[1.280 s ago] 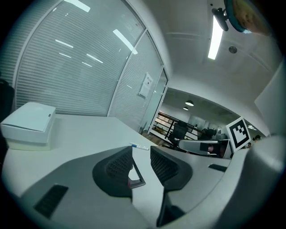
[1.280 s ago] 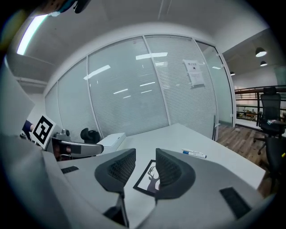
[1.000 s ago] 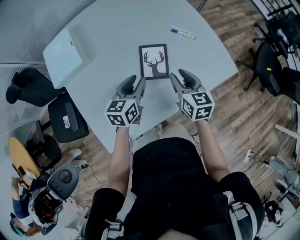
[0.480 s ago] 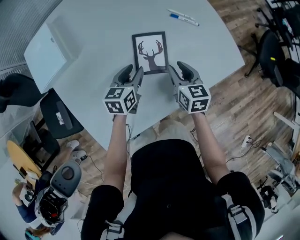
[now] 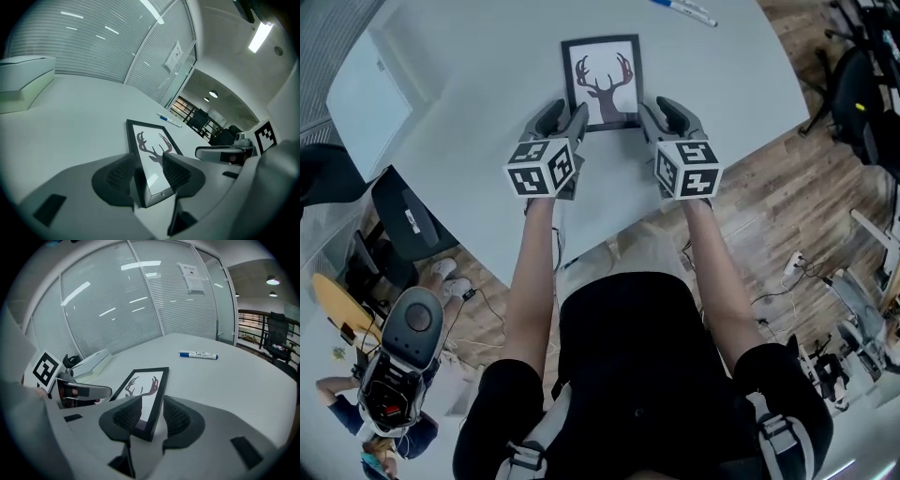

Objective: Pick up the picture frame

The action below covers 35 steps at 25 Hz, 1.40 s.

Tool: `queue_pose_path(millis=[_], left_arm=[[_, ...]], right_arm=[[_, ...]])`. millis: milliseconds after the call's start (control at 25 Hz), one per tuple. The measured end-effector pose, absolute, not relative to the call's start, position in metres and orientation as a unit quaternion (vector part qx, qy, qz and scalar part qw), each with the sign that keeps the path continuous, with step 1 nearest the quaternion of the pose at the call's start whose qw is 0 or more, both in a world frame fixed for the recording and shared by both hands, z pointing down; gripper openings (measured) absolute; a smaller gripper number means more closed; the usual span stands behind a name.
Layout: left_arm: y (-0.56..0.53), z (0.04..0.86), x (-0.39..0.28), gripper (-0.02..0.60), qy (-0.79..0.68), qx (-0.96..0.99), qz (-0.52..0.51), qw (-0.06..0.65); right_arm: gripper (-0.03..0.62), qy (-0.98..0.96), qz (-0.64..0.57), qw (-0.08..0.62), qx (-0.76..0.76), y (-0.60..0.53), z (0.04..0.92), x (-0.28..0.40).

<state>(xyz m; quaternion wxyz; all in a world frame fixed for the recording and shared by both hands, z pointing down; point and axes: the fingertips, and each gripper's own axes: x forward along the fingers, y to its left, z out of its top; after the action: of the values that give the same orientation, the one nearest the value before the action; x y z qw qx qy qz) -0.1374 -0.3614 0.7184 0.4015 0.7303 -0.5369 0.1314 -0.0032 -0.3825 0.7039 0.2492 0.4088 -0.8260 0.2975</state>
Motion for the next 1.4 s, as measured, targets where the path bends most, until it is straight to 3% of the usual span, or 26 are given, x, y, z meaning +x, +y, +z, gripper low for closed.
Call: queue_pose_path(millis=[640,1160,1400], left_arm=[[-0.368,0.749,-0.145,0.183,-0.553,0.706,0.164,0.411],[-0.367,0.753,-0.142,0.117,-0.568,0.694,0.197,0.395],[-0.366,0.753,-0.143,0.095,-0.573,0.675,0.164,0.434]], right_arm=[[0.132,-0.808,0.290,0.297,0.418,-0.391,0.748,-0.016],[0.115,-0.813,0.271,0.293,0.423,-0.390,0.749,-0.015],[0.108,-0.816,0.271,0.291,0.420,-0.388,0.748,-0.013]])
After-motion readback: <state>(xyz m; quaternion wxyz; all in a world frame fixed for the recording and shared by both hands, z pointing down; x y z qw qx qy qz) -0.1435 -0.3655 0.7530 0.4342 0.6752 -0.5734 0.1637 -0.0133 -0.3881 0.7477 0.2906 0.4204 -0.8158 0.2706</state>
